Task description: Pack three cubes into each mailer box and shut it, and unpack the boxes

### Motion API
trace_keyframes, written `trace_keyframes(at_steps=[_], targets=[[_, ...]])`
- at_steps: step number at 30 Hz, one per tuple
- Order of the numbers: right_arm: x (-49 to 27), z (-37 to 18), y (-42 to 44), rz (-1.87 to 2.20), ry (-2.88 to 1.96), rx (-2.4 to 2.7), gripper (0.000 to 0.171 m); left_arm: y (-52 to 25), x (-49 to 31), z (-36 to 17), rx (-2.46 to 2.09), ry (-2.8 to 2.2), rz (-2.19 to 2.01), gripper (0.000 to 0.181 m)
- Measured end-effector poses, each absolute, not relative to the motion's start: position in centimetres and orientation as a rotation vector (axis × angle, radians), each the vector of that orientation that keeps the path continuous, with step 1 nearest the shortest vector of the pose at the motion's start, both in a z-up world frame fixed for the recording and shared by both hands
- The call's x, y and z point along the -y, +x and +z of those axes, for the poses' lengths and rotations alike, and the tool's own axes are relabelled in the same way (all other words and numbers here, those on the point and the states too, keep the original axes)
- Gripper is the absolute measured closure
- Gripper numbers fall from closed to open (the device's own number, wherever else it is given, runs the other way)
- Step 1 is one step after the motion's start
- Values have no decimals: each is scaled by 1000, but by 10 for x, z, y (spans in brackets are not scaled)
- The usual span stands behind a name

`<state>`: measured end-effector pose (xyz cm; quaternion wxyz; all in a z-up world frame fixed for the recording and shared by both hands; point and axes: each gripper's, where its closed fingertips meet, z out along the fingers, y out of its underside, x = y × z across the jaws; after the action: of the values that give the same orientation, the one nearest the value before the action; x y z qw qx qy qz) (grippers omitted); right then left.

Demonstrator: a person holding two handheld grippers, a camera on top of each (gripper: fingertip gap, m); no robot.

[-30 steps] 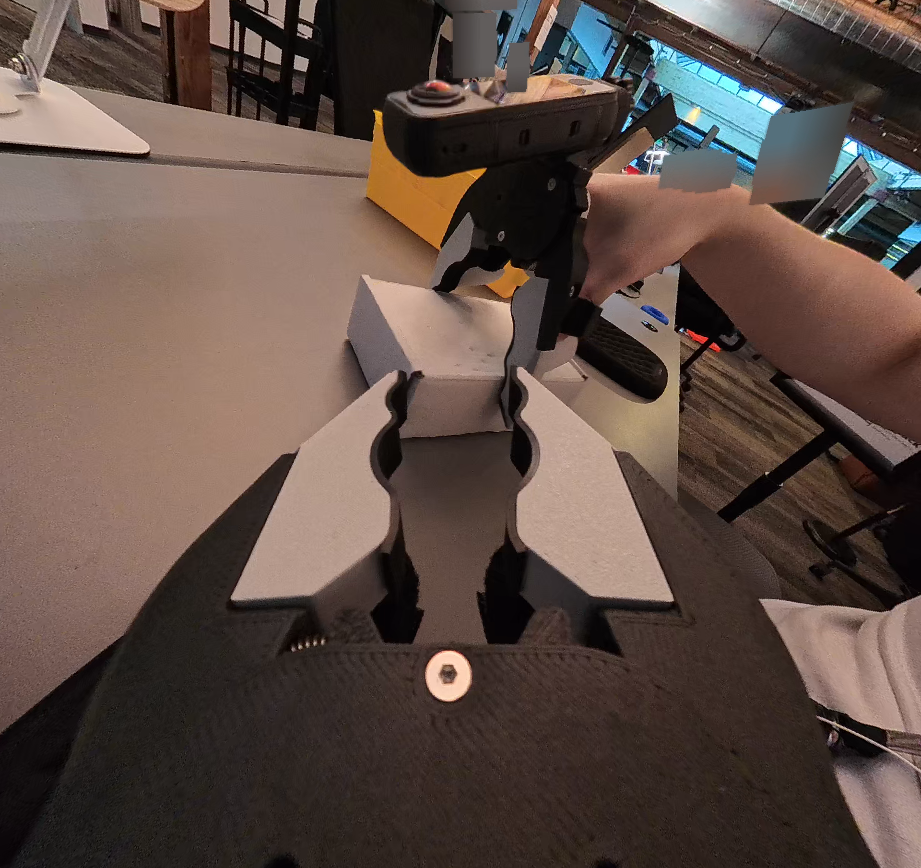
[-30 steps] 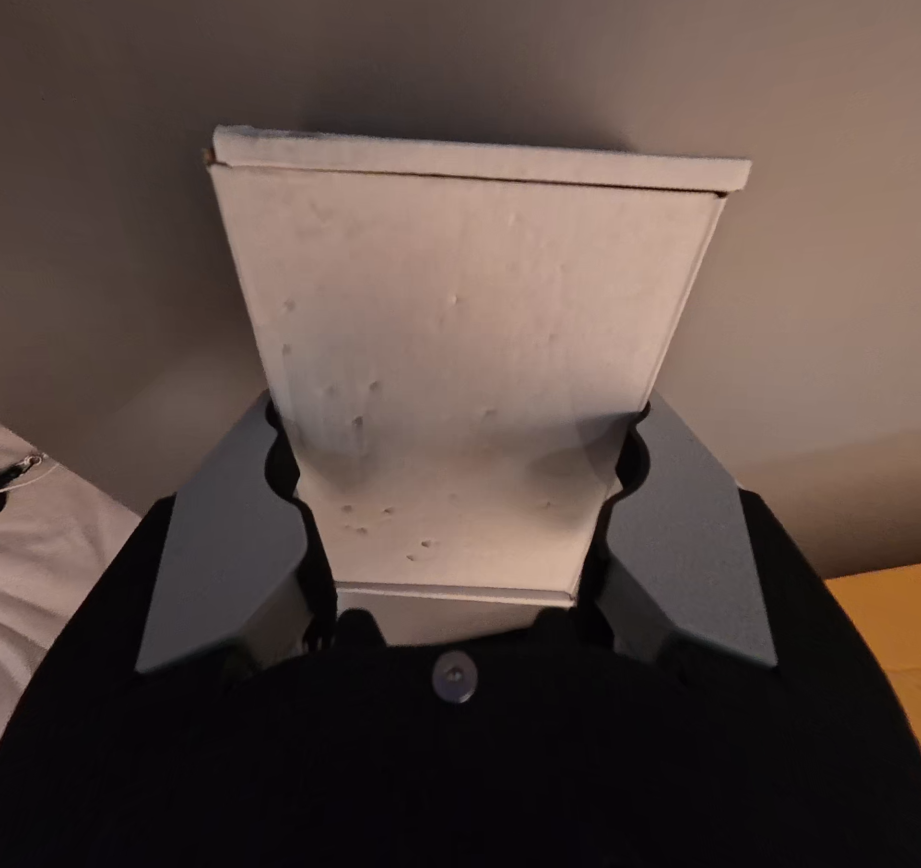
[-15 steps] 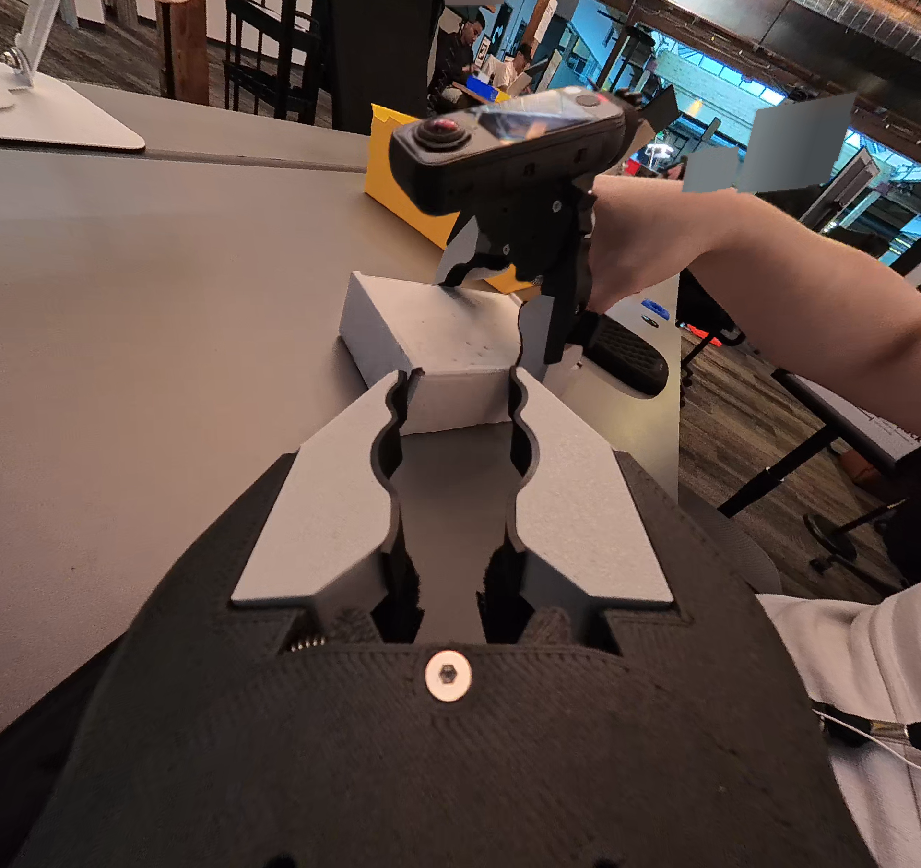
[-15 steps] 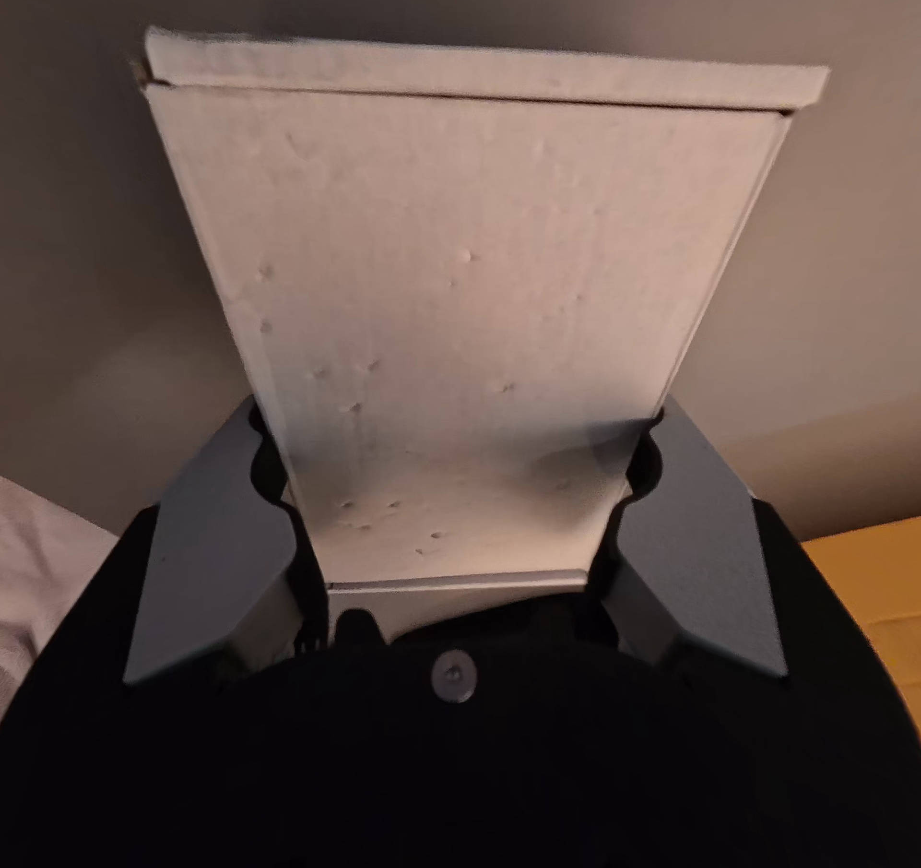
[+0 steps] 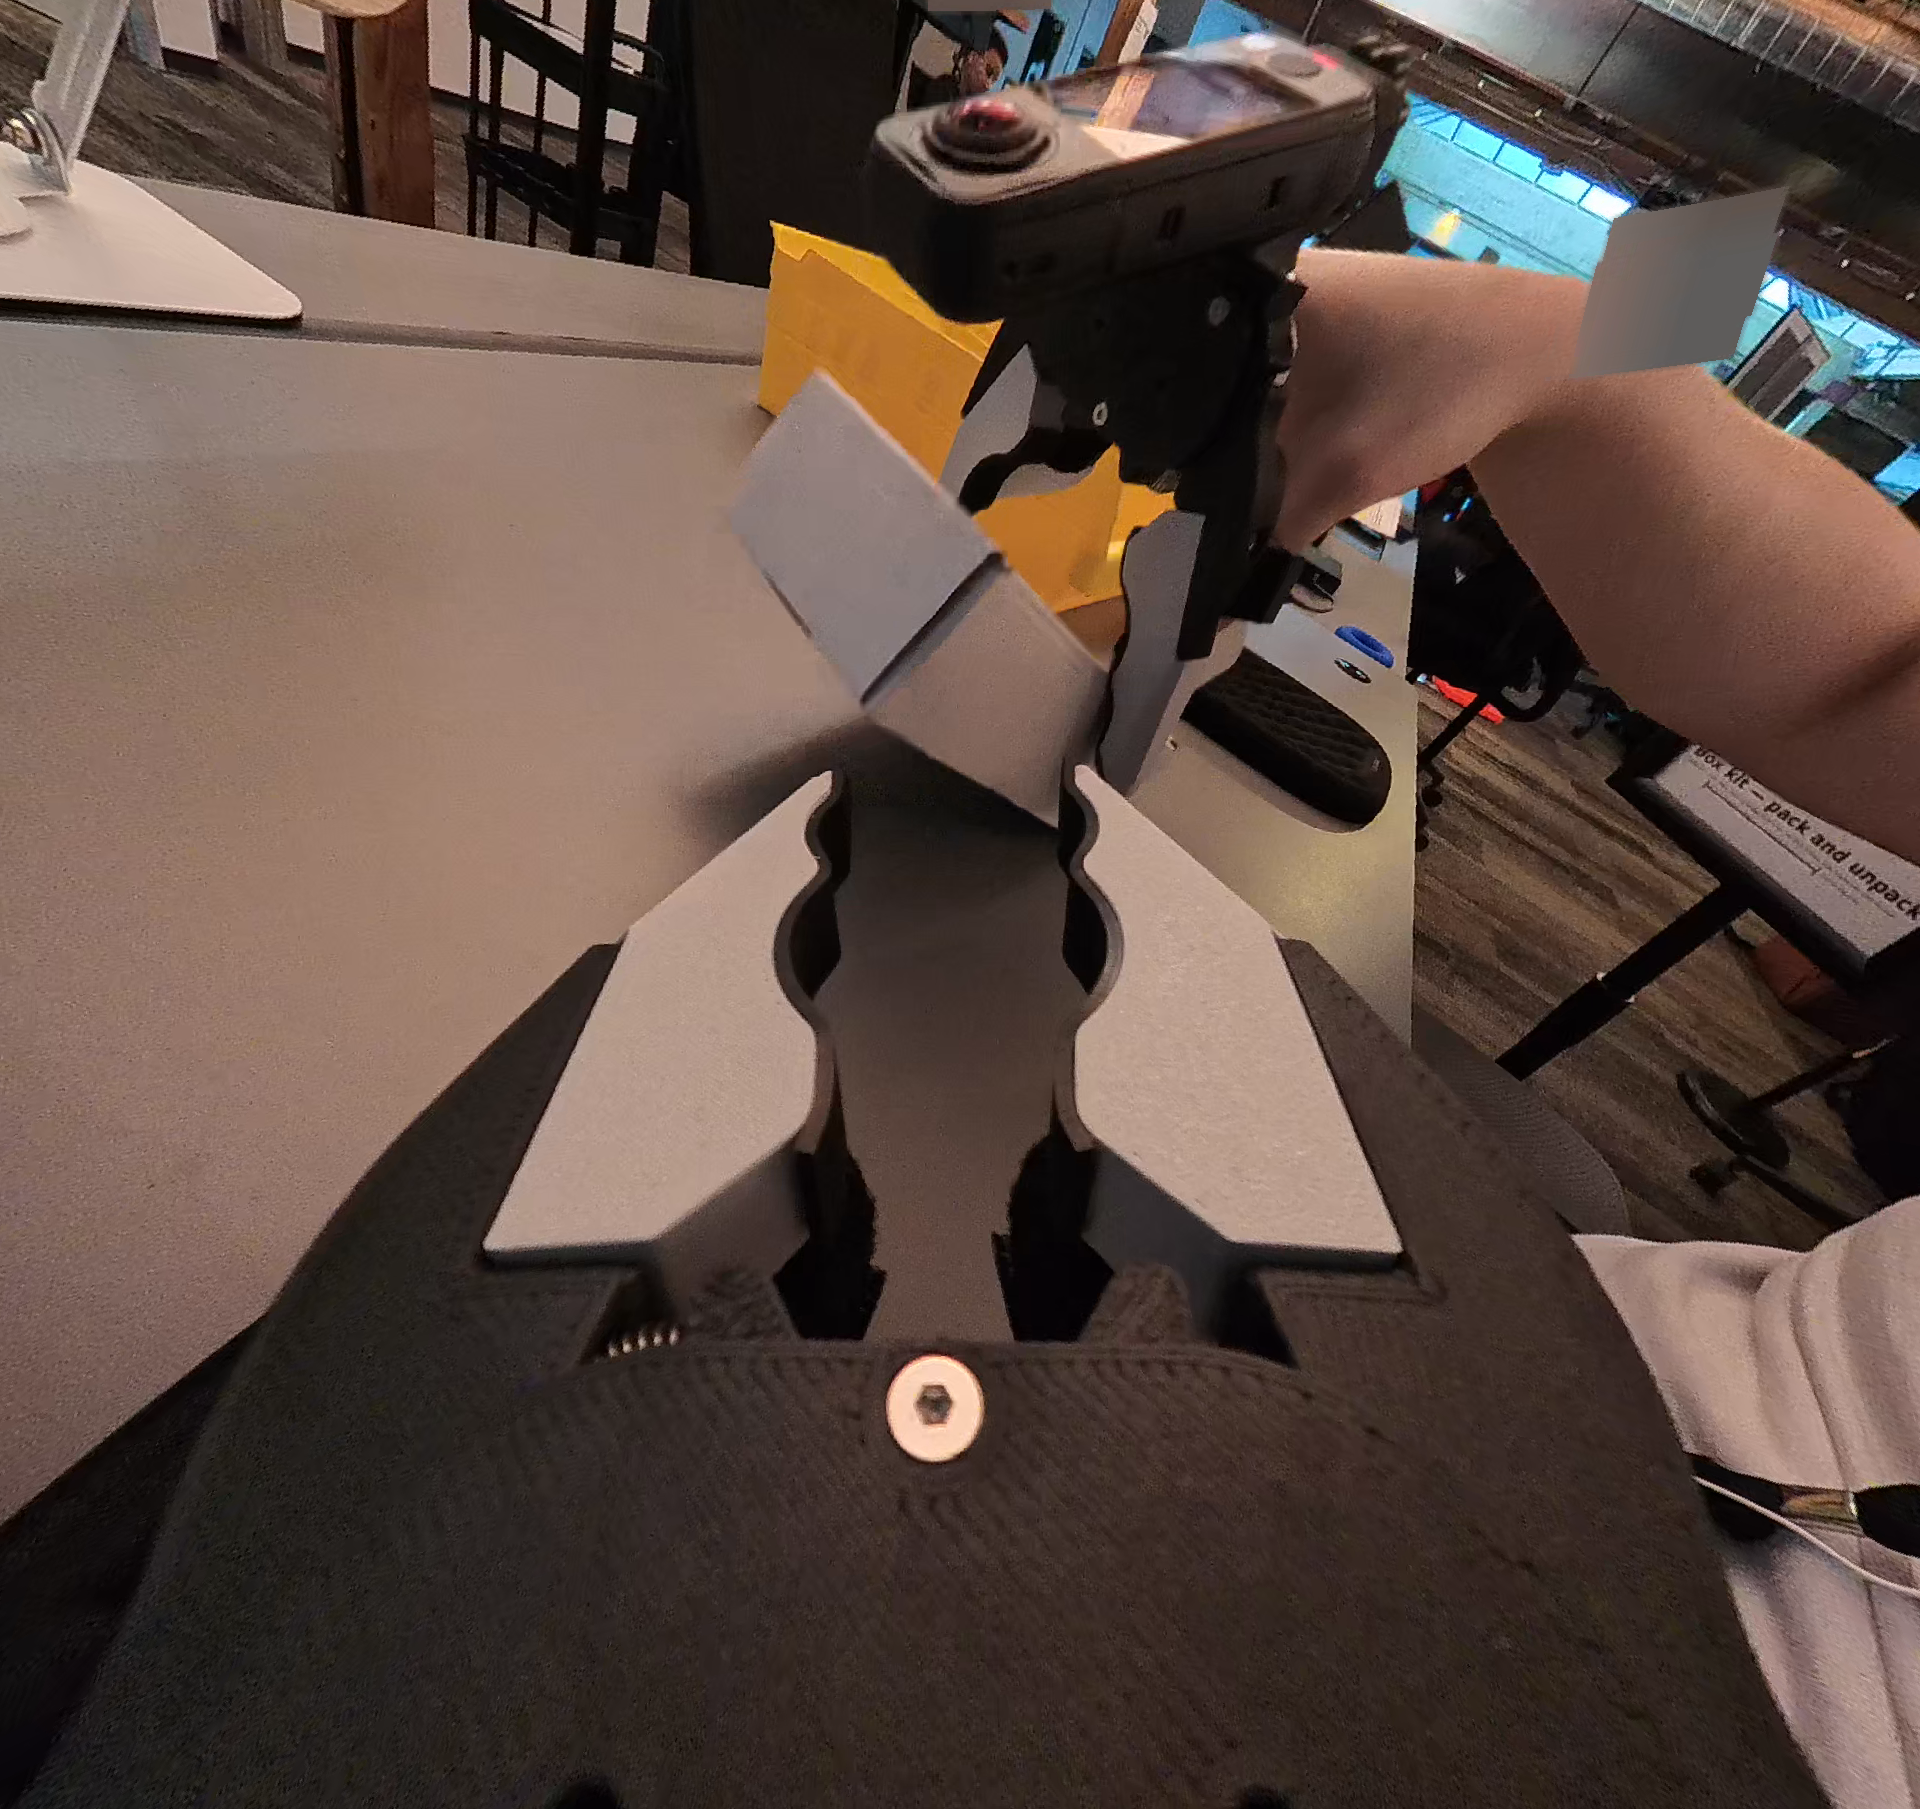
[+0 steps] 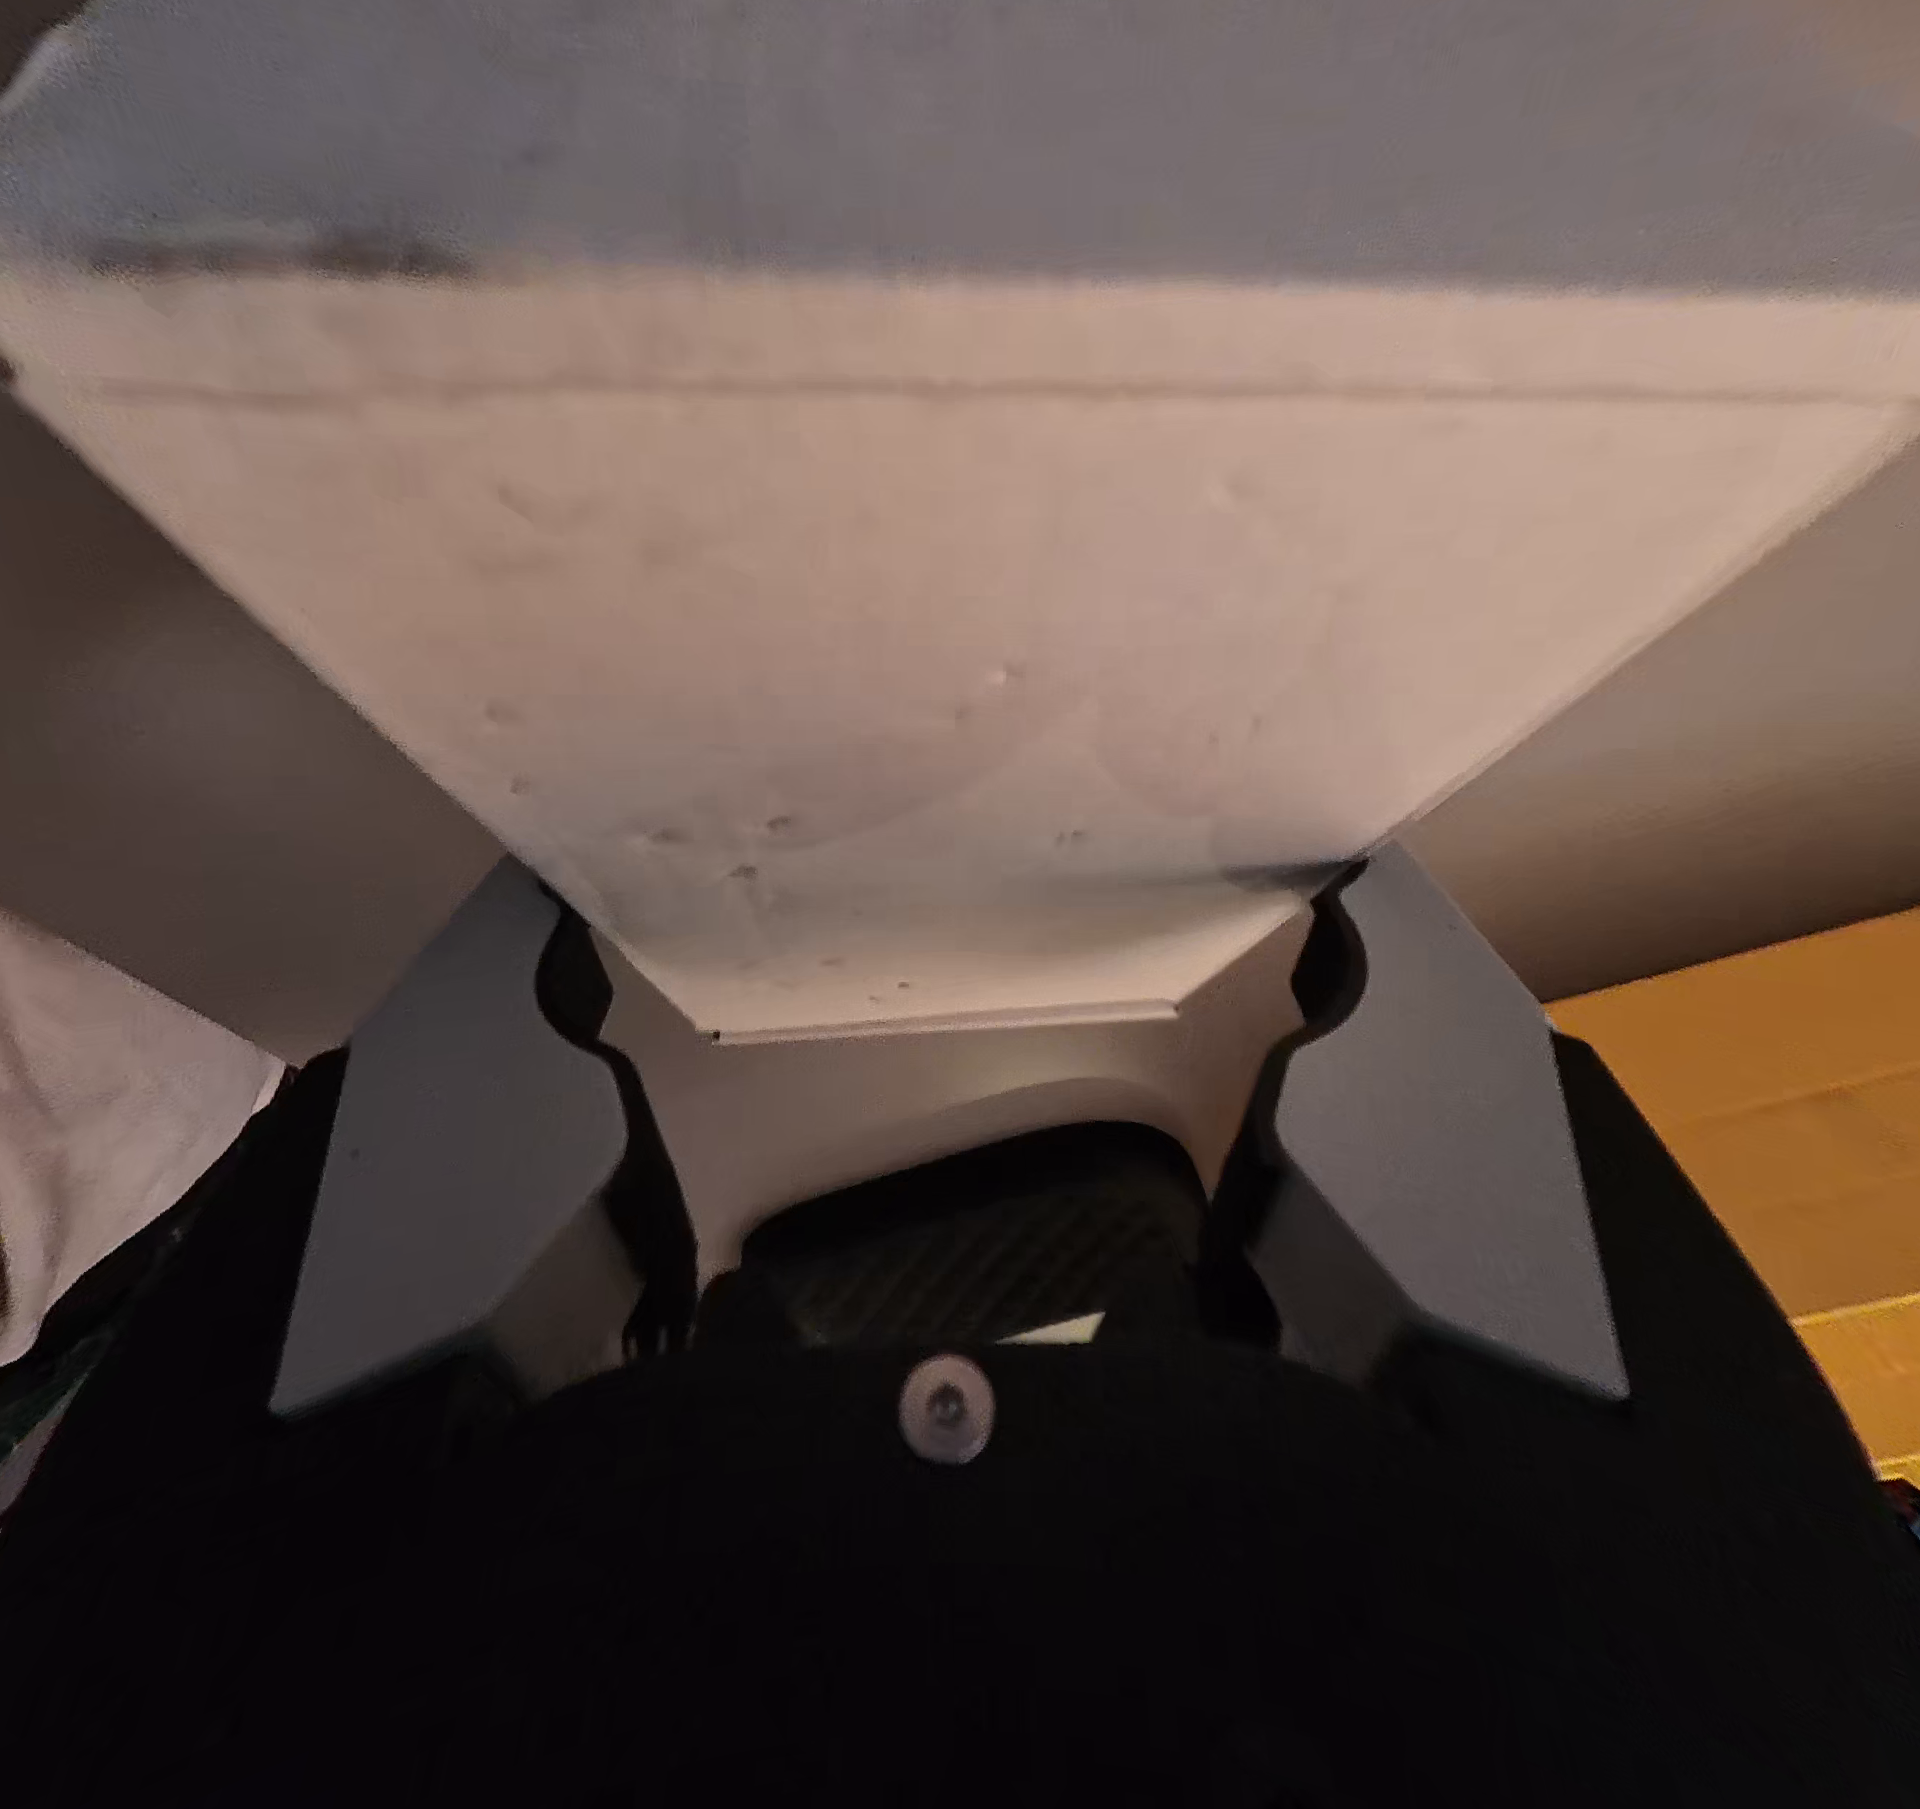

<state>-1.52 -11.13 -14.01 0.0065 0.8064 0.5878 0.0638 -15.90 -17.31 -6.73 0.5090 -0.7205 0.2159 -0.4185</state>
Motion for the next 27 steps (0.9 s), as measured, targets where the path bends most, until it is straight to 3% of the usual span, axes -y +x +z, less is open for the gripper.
trace_keyframes(at_steps=[21, 24, 27], targets=[[92, -163, -57, -125, 2633, -2036, 38, -160, 172, -68, -509, -1739, -1027, 144], [96, -165, -49, -169, 2613, -2057, 20, -159, 173, -69, -518, -1743, -1021, 144], [100, -175, -33, -132, 2557, -2076, 20, -158, 173, -69, -524, -1745, -1013, 144]])
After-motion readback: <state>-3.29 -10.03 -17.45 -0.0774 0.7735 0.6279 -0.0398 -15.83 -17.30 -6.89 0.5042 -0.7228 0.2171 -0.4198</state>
